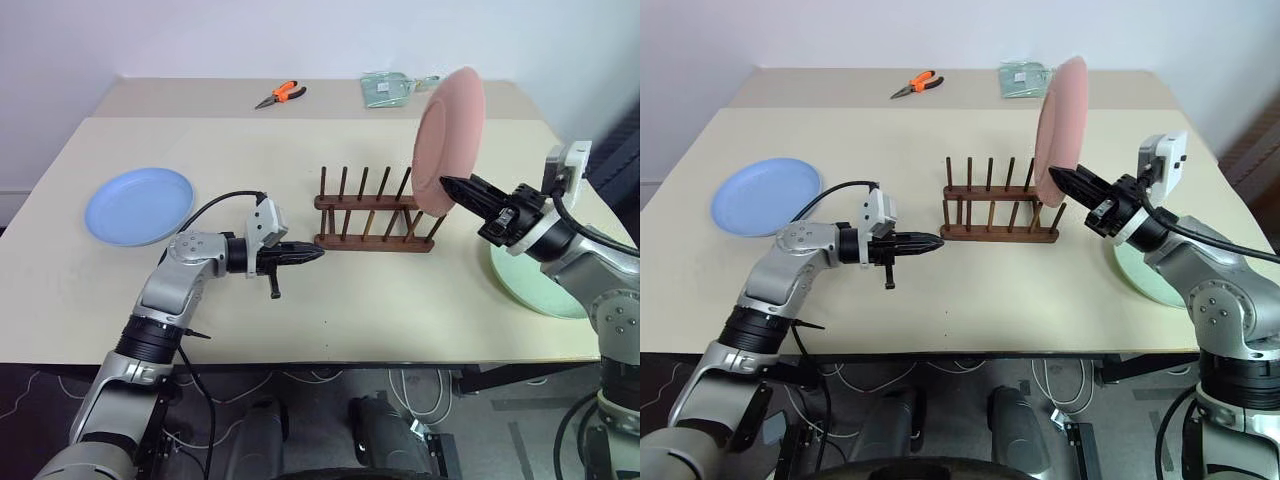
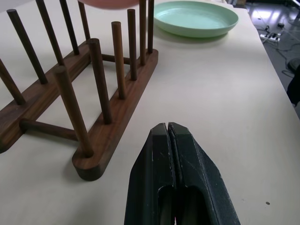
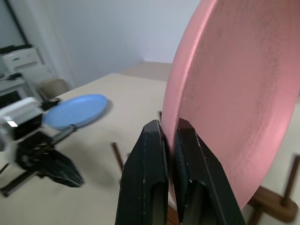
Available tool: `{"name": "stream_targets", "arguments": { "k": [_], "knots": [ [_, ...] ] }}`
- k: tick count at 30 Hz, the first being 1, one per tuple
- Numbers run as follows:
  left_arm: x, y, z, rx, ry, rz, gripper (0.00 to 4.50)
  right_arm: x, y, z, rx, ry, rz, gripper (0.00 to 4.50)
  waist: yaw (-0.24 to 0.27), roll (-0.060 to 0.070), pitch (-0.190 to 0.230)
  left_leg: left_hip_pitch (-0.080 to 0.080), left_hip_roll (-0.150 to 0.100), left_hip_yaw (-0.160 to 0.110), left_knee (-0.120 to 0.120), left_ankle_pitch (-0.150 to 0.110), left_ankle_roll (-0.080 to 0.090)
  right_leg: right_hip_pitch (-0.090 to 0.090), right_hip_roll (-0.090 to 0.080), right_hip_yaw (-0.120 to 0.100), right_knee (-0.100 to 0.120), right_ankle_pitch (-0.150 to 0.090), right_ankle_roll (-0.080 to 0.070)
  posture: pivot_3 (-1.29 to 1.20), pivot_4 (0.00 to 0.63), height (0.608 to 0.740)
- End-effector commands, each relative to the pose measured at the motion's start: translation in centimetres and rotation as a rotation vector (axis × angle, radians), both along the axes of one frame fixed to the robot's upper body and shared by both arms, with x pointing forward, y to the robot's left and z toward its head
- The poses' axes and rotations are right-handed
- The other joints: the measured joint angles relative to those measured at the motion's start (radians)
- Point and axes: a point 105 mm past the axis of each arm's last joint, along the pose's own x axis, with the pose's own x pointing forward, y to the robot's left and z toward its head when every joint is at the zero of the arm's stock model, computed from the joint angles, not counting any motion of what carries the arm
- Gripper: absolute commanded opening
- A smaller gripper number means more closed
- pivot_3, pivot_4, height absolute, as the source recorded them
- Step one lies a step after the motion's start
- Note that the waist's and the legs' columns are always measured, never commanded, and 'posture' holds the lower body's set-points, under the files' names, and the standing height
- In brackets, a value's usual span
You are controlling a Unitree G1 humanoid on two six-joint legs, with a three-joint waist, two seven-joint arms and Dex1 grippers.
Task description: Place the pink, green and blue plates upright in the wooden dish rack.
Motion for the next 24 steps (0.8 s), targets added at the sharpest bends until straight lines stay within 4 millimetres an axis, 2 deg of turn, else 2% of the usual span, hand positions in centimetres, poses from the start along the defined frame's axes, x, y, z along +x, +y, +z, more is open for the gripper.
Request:
{"name": "stream_targets", "arguments": {
  "k": [1,3,4,6,8,11,13,16,19,22,24],
  "knots": [
    [-0.3,0.0,1.4,-0.019,-0.045,-0.014,0.00,-0.1,-0.7,1.2,0.036,-0.046,0.001,0.02,0.000,0.000,0.000,0.000,0.000,0.000,0.000,0.000,0.000,0.000,0.000,0.000,0.000,0.000,0.000,0.00,0.150,0.732],
    [-0.4,0.0,1.4,-0.018,-0.045,-0.014,0.00,0.3,-1.0,0.8,0.029,-0.030,-0.011,0.02,0.000,0.000,0.000,0.000,0.000,0.000,0.000,0.000,0.000,0.000,0.000,0.000,0.000,0.000,0.000,0.00,0.150,0.732],
    [-0.4,0.0,1.4,-0.017,-0.046,-0.013,0.00,0.4,-1.1,0.5,0.007,-0.027,-0.019,0.70,-0.001,0.000,0.000,0.000,0.000,0.000,0.000,0.000,0.000,0.000,0.000,0.000,0.000,0.000,0.000,0.00,0.150,0.732],
    [-0.3,0.0,1.4,-0.016,-0.049,-0.010,0.00,0.5,-1.2,0.3,-0.012,-0.030,-0.023,1.50,-0.001,0.000,0.000,0.000,0.000,0.000,0.000,0.000,0.000,0.000,0.000,0.000,0.000,0.000,0.000,0.00,0.150,0.732],
    [-0.3,0.0,1.4,-0.014,-0.050,-0.008,0.00,0.6,-1.3,0.3,-0.042,-0.047,-0.042,2.58,-0.001,0.000,0.000,0.000,0.000,0.000,0.000,0.000,0.000,0.000,0.000,0.000,0.000,0.000,0.000,0.00,0.150,0.732],
    [-0.4,0.0,1.4,-0.014,-0.049,-0.009,0.00,0.7,-1.8,0.2,-0.121,-0.078,-0.079,3.96,-0.001,0.000,0.000,0.000,0.000,0.000,0.000,0.000,0.000,0.000,0.000,0.000,0.000,0.000,0.000,0.00,0.150,0.732],
    [-0.4,-0.1,1.3,-0.013,-0.048,-0.010,0.00,0.4,-2.2,0.1,-0.203,-0.101,-0.102,3.96,-0.001,0.000,0.000,0.000,0.000,0.000,0.000,0.000,0.000,0.000,0.000,0.000,0.000,0.000,0.000,0.00,0.150,0.732],
    [-0.4,-0.1,1.3,-0.013,-0.051,-0.009,0.00,-1.3,-3.5,-0.3,-0.412,-0.126,-0.144,3.96,0.007,0.000,0.000,-0.001,0.000,0.000,0.000,0.000,0.000,0.000,0.000,0.000,0.000,0.000,0.000,0.00,0.150,0.732],
    [-0.4,-0.1,1.3,-0.013,-0.052,-0.011,0.00,-2.8,-4.8,-1.2,-0.542,-0.095,-0.180,3.96,0.004,0.000,0.000,-0.001,0.000,0.000,0.000,0.000,0.000,0.000,0.000,0.000,-0.001,-0.001,0.001,0.00,0.150,0.732],
    [-0.5,-0.5,1.1,-0.010,-0.048,-0.032,0.00,-4.8,-7.8,-6.2,-0.792,0.097,-0.258,3.96,0.005,-0.001,-0.001,-0.001,0.000,0.000,0.000,0.000,0.000,0.000,0.000,0.000,-0.001,-0.001,0.001,0.00,0.150,0.732],
    [-0.4,-1.0,1.0,-0.011,-0.047,-0.050,0.00,-5.0,-9.2,-8.8,-0.842,0.168,-0.341,3.96,0.002,-0.002,-0.001,-0.001,0.000,0.000,0.000,0.000,0.000,0.000,0.000,0.000,-0.001,-0.001,0.001,0.00,0.150,0.732]
  ]
}}
